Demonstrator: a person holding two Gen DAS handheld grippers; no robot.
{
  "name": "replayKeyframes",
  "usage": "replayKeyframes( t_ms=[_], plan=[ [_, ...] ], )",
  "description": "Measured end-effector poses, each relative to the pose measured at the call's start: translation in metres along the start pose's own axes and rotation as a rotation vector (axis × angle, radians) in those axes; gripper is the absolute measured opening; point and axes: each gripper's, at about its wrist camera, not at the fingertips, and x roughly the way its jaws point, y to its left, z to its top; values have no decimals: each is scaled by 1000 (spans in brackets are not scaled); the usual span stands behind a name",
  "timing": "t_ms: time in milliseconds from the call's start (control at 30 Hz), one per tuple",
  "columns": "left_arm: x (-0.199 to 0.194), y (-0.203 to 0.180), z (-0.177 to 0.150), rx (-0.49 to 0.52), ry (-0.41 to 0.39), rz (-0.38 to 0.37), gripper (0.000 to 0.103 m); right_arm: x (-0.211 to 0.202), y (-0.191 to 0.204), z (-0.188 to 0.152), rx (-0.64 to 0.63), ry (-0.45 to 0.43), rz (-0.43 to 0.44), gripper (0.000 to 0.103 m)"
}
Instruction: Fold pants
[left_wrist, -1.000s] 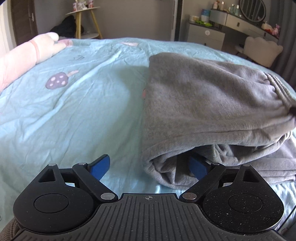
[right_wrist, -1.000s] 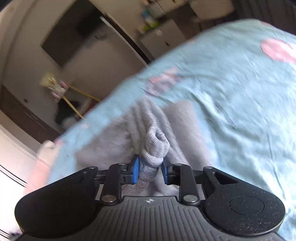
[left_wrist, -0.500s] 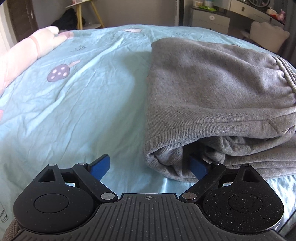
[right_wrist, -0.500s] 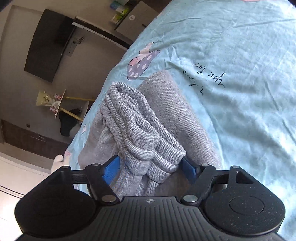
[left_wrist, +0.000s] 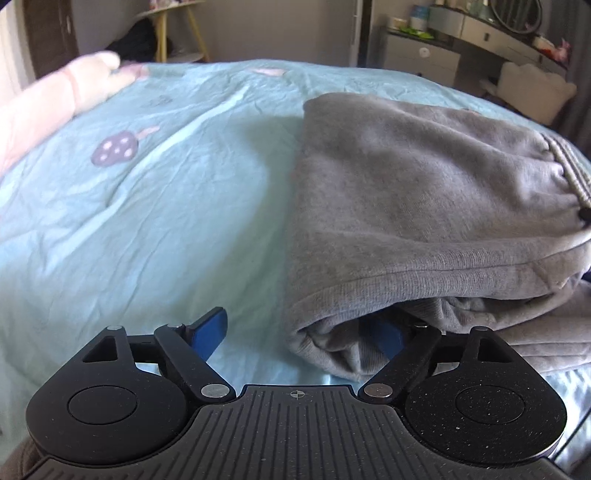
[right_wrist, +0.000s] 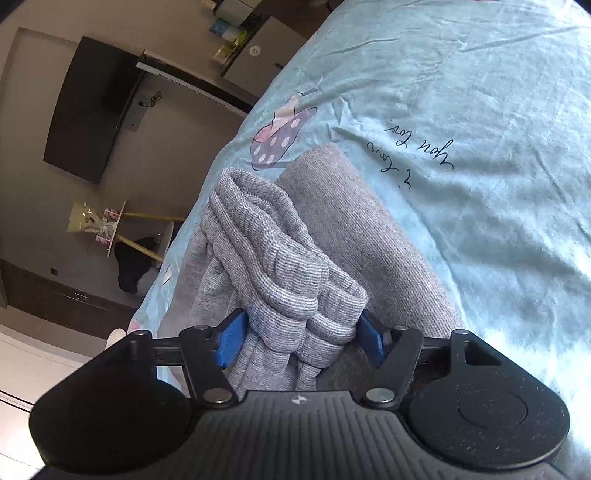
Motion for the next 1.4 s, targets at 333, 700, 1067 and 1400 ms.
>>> replayKeyframes(
  t_ms=[333, 700, 1067, 1400],
  plan=[
    [5, 8, 3, -67, 4, -54, 48, -1, 2, -2, 47, -33, 26, 51],
    [1, 10, 1, -72, -14, -91, 28, -3, 3, -18, 39, -3, 25, 63],
    [-1, 12, 0, -87, -19, -107, 27, 19, 0, -18, 169, -44, 19, 43],
    [-18, 32, -3, -185, -89, -194, 22, -48, 72, -52, -344, -264, -61, 33]
  ],
)
